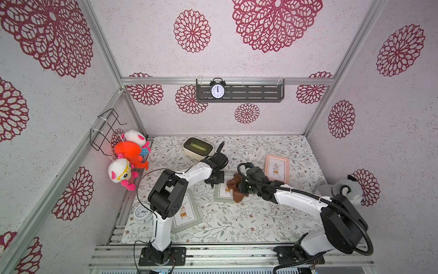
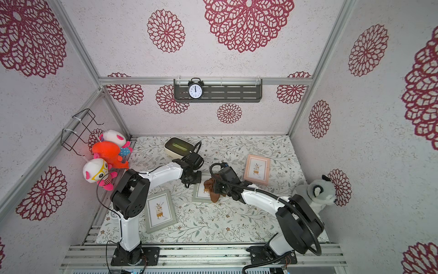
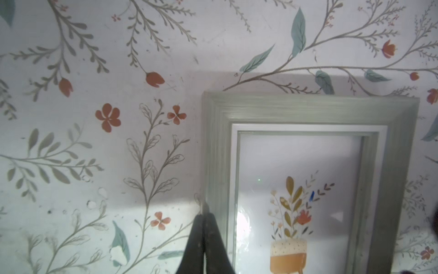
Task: Wipe the picture frame with a cloth
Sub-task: Move the picture frame to the center of the board.
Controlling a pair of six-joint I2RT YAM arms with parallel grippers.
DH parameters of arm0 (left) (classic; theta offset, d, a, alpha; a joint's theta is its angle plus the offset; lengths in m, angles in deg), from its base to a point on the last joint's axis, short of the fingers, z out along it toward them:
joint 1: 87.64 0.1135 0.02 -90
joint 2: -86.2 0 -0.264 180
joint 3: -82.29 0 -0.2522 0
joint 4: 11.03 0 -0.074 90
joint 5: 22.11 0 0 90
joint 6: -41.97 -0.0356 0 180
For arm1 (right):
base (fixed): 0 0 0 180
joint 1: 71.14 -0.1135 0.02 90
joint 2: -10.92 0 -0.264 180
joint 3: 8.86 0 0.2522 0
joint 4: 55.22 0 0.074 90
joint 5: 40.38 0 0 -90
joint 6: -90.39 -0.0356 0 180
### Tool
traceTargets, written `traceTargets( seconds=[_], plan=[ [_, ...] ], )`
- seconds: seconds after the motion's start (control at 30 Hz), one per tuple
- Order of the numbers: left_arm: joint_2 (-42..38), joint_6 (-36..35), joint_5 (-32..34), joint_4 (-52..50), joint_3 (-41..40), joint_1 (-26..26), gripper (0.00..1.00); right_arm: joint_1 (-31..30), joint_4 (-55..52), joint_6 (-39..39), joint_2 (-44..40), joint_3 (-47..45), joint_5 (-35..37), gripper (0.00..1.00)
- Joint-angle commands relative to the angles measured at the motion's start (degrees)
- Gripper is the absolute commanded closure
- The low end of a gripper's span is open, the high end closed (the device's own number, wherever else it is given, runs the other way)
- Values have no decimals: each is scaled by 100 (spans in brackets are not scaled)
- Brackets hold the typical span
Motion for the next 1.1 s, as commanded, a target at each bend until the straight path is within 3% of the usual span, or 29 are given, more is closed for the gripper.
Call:
traceTargets(
  seconds=[0.0,0.27,0.47,0.63,1.07],
  plan=[
    [636,94,-487,-685,-321,-237,90,242,-539,103,-418,-29,187,100],
    [194,208,-386,-714,83,-237,74,817,-814,201,-1031,-442,35,100],
    [-140,256,-705,-474,527,-403,62,1196,-974,185,-1492,-756,-209,100],
    [404,46,-406,-1213,1663,-789,50,1433,-1170,161,-1854,-937,-376,100],
    [1677,-165,-568,-1479,3085,-1350,44,2146,-1884,149,-2825,-1321,-349,100]
  ],
)
